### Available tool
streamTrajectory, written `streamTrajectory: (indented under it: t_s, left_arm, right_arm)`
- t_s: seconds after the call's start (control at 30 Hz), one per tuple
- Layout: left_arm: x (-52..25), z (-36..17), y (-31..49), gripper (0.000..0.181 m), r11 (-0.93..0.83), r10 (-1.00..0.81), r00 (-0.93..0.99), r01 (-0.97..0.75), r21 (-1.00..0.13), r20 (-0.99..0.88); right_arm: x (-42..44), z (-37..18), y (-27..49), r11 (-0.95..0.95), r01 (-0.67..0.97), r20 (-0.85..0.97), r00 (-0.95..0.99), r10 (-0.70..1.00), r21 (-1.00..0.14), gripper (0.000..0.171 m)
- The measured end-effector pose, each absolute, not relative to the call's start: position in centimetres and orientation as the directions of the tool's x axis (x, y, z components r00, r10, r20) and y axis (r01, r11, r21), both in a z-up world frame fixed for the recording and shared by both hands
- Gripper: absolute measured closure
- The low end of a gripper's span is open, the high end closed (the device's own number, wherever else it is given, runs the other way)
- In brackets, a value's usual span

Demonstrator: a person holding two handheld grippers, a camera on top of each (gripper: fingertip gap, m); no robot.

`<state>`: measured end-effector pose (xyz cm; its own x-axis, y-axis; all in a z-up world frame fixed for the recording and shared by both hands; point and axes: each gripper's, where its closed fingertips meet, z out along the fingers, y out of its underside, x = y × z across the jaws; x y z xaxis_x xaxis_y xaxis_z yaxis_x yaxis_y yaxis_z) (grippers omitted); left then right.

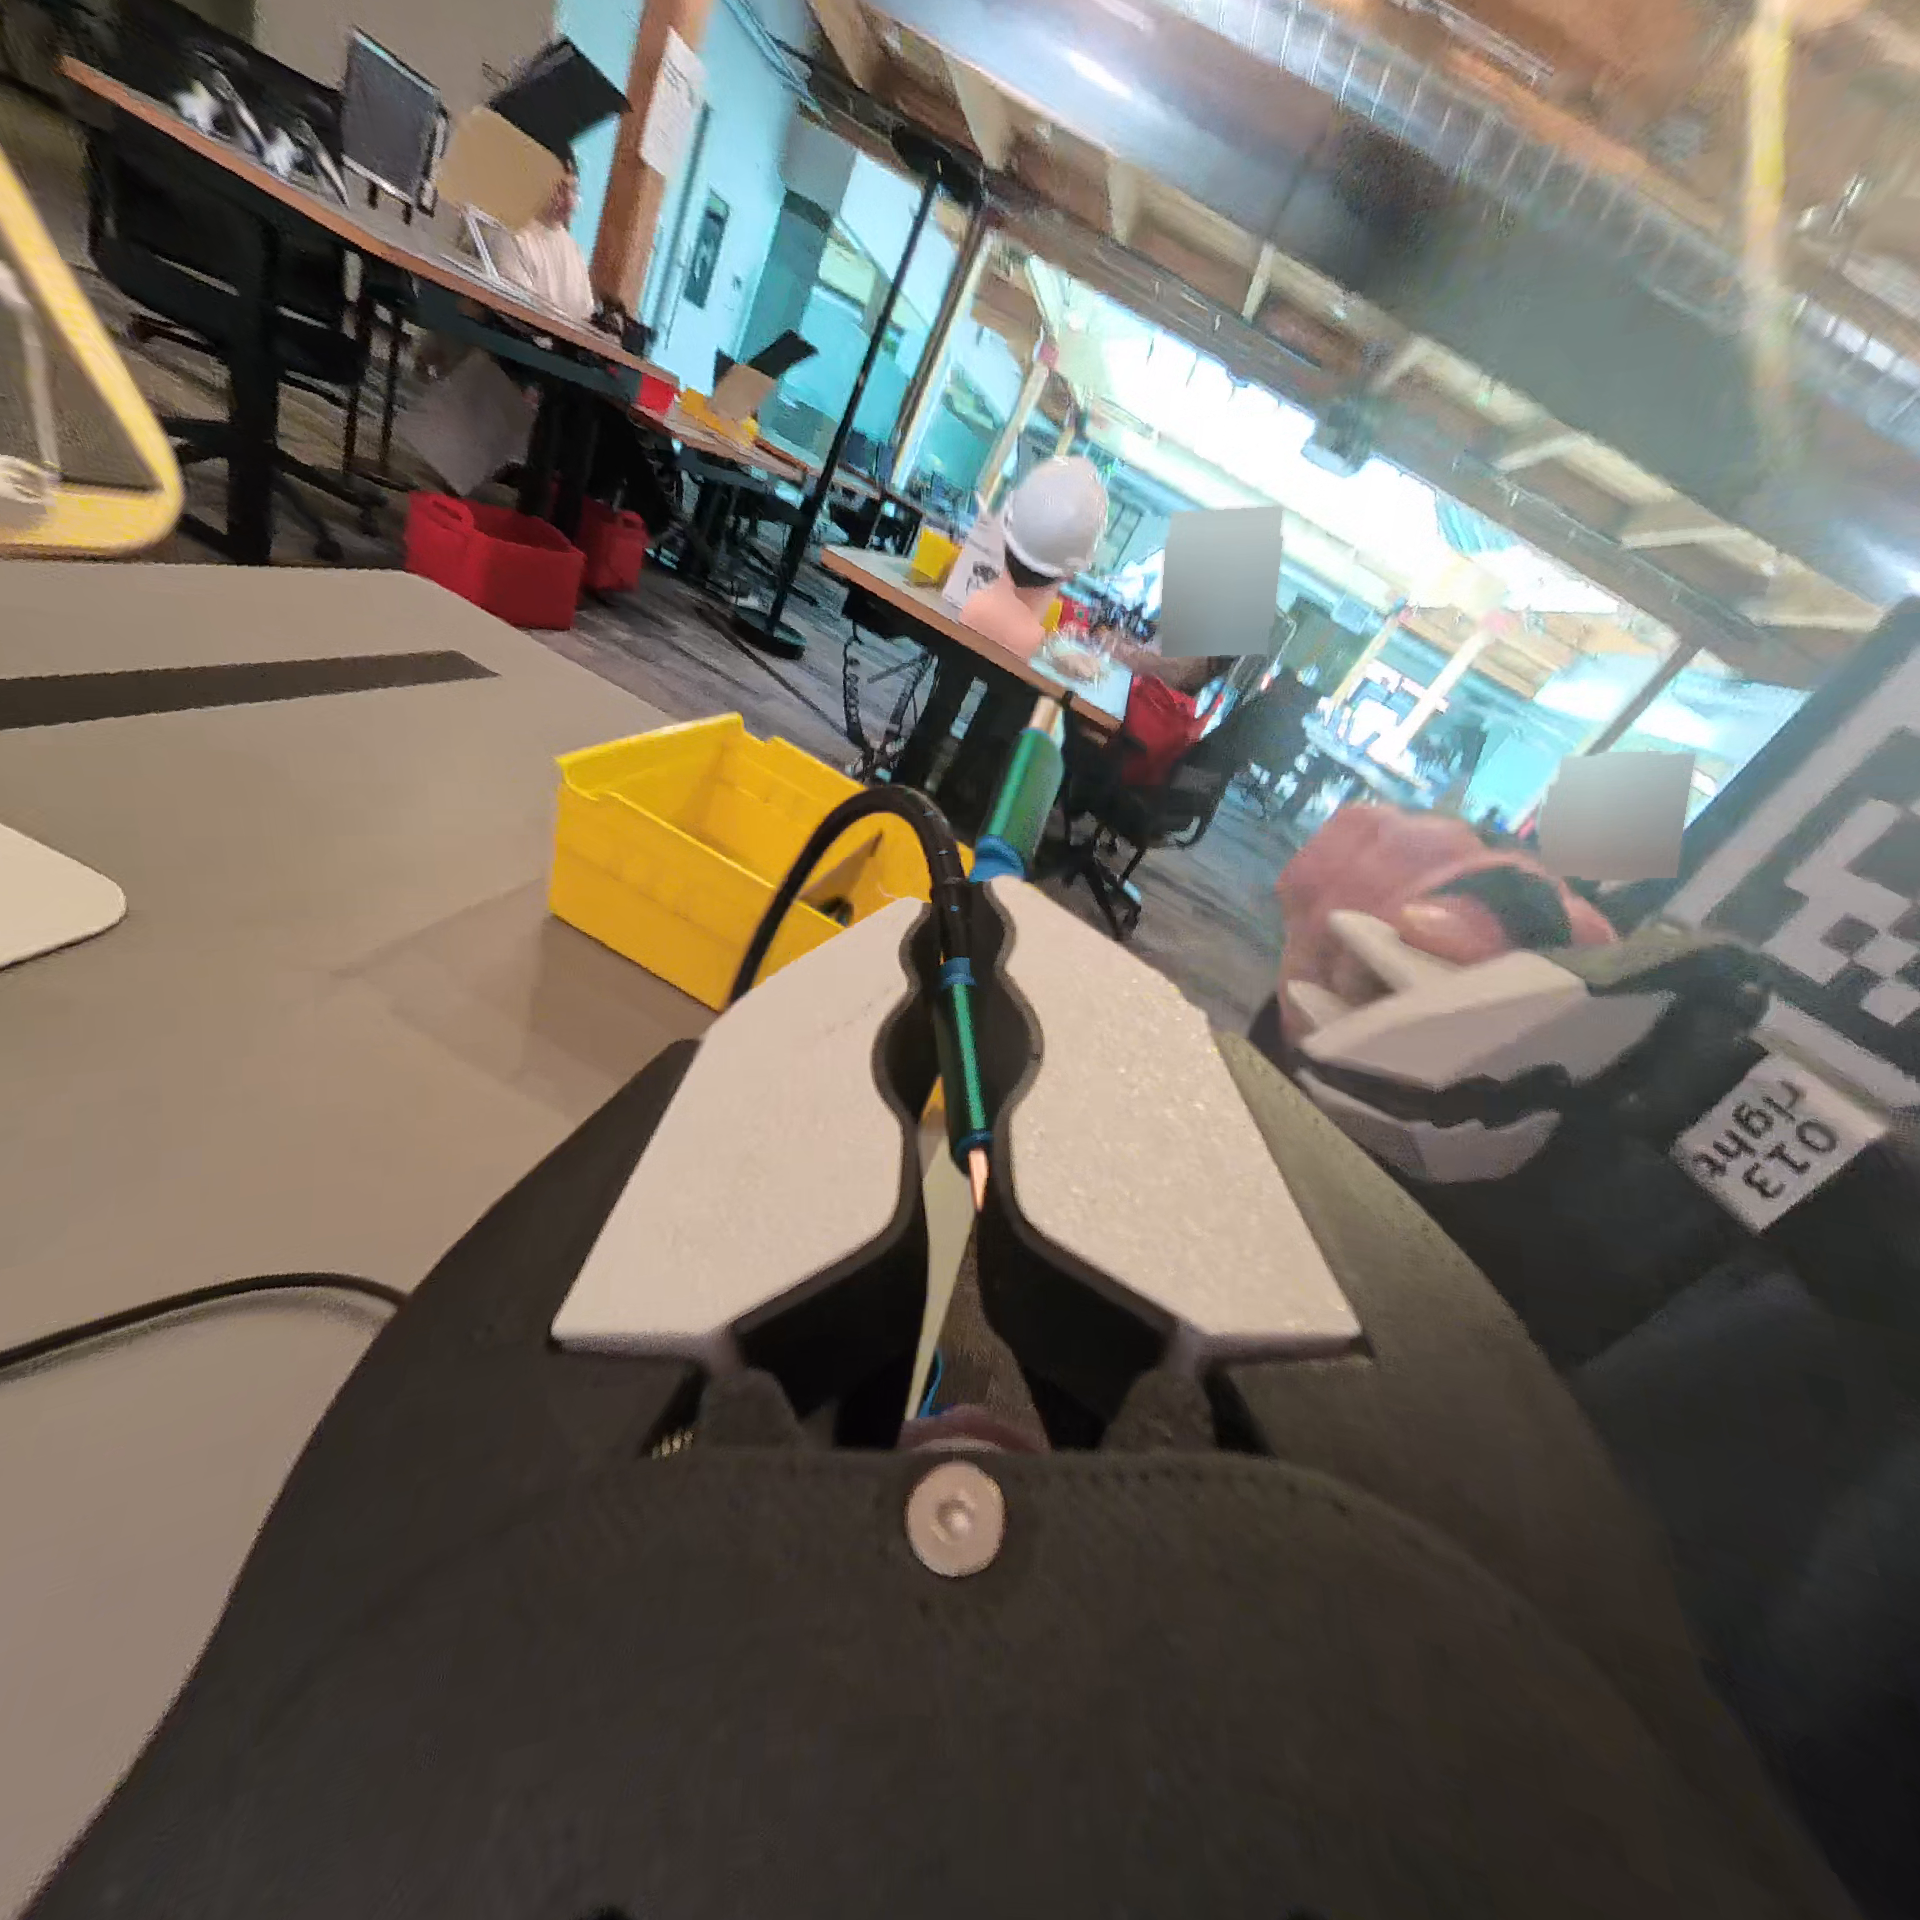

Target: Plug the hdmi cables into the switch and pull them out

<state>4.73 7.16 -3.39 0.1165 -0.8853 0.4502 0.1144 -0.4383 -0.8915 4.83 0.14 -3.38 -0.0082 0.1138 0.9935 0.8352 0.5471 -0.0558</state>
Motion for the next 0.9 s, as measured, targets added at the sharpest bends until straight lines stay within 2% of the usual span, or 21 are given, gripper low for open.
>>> streamTrajectory:
  t_s: [0.03, 0.13, 0.17, 0.23, 0.3, 0.4, 0.53, 0.6, 0.7, 0.9]
  left_arm:
    - [4.3, -3.1, 7.5, 0.177, -0.426, -0.889, 0.124, 0.129, -0.896, 0.440]
    - [5.1, -2.6, 6.0, 0.177, -0.330, -0.931, 0.134, 0.090, -0.940, 0.340]
    - [5.3, -2.6, 5.7, 0.177, -0.318, -0.936, 0.126, 0.090, -0.944, 0.327]
    - [5.2, -2.6, 5.6, 0.177, -0.266, -0.950, 0.145, 0.088, -0.960, 0.277]
    - [5.2, -2.1, 5.3, 0.177, -0.244, -0.957, 0.133, 0.104, -0.964, 0.256]
    - [5.3, -1.7, 4.6, 0.177, -0.188, -0.971, 0.126, 0.109, -0.976, 0.201]
    - [5.3, -1.2, 4.1, 0.177, -0.176, -0.976, 0.111, 0.123, -0.977, 0.190]
    - [5.2, -0.9, 3.9, 0.177, -0.166, -0.978, 0.103, 0.132, -0.977, 0.180]
    - [5.2, -0.4, 3.5, 0.177, -0.155, -0.982, 0.088, 0.148, -0.977, 0.169]
    - [5.1, 0.2, 2.8, 0.177, -0.127, -0.988, 0.061, 0.175, -0.976, 0.139]
  right_arm:
    - [4.9, -3.1, 0.1, 0.550, 0.830, 0.992, 0.029, 0.123, -0.092, 0.171]
    - [6.1, -2.5, 1.6, 0.467, 0.694, 0.821, 0.340, 0.458, -0.548, 0.171]
    - [6.6, -2.2, 2.1, 0.417, 0.625, 0.735, 0.422, 0.530, -0.660, 0.171]
    - [7.1, -2.1, 2.8, 0.299, 0.481, 0.546, 0.534, 0.646, -0.824, 0.163]
    - [6.8, -2.5, 3.1, 0.171, 0.320, 0.331, 0.560, 0.759, -0.932, 0.156]
    - [6.1, -2.9, 3.2, 0.037, 0.144, 0.109, 0.534, 0.839, -0.989, 0.156]
    - [5.1, -2.4, 2.5, -0.129, -0.087, -0.153, 0.384, 0.911, -0.988, 0.162]
    - [4.9, -2.4, 2.5, -0.147, -0.126, -0.183, 0.354, 0.917, -0.981, 0.171]
    - [4.7, -1.8, 2.1, -0.171, -0.202, -0.226, 0.298, 0.927, -0.964, 0.171]
    - [5.1, -0.6, 1.7, -0.270, -0.369, -0.348, 0.163, 0.923, -0.889, 0.158]
